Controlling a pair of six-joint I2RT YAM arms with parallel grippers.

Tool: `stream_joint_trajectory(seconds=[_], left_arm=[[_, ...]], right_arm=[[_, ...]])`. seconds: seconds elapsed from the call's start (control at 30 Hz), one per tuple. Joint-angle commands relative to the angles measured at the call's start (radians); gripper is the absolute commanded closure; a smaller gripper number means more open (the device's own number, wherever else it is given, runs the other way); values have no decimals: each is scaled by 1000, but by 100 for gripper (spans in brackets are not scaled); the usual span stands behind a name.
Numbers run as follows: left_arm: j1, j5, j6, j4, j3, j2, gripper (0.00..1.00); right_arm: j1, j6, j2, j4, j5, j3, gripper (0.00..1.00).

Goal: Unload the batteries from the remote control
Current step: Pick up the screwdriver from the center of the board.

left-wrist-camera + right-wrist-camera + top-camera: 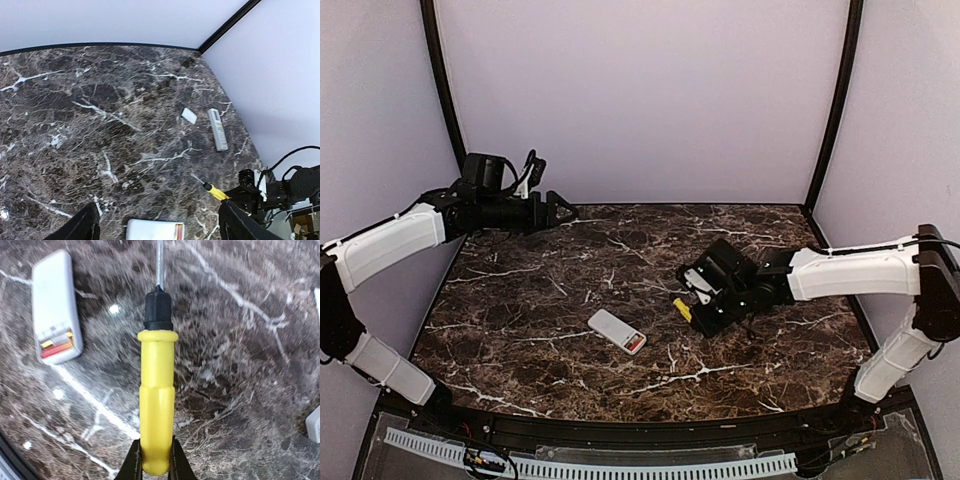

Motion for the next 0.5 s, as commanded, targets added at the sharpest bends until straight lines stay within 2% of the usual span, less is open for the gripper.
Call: stream_joint_trajectory(seconds=[0.0, 0.17, 0.3, 0.47], left_arm=[[-2, 171, -109, 119, -32, -71, 20], [-25, 339, -314, 290, -94, -71, 21], [-66, 415, -363, 311, -80, -19, 18], [-117, 441, -375, 312, -44, 23, 16]], right_arm=[[8, -47, -111, -18, 18, 115, 100], [18, -113, -146, -34, 16, 221, 100], [39, -164, -128, -45, 16, 281, 100], [76, -207, -92, -80, 53, 330, 100]])
